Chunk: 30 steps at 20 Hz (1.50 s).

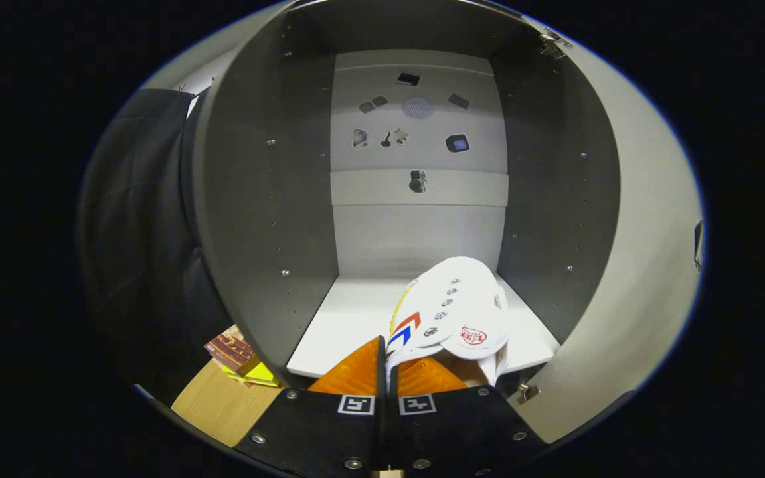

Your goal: Open the shoe cabinet door, grab the shoes and put them into the shoe cabinet, then close the shoe cabinet door.

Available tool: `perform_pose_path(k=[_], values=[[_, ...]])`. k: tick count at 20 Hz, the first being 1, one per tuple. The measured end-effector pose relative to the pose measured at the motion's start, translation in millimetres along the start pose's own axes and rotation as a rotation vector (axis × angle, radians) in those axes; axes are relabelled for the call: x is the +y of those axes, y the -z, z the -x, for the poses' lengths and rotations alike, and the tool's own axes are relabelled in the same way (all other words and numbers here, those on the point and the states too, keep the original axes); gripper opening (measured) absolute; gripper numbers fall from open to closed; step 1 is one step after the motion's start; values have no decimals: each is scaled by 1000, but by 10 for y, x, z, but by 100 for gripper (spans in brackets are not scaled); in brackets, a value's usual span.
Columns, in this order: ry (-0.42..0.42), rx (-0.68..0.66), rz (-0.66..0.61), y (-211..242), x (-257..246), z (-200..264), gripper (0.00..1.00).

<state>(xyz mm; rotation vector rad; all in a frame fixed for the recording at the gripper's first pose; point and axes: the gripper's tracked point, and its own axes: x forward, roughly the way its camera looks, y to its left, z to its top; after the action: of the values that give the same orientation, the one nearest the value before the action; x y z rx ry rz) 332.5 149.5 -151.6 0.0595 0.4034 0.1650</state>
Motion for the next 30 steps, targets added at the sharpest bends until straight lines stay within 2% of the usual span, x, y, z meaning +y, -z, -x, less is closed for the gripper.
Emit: perform_pose_path(k=[6, 14, 19, 23, 24, 30], values=[[-26, 29, 1, -110, -74, -699, 0], [-43, 69, 0, 61, -57, -1149, 0], [-45, 134, -97, 139, -75, -1156, 3], [-72, 152, -116, 105, -99, -1038, 17], [-67, 153, -105, 77, -93, -1000, 24], [-37, 112, -86, -50, -78, -747, 31]])
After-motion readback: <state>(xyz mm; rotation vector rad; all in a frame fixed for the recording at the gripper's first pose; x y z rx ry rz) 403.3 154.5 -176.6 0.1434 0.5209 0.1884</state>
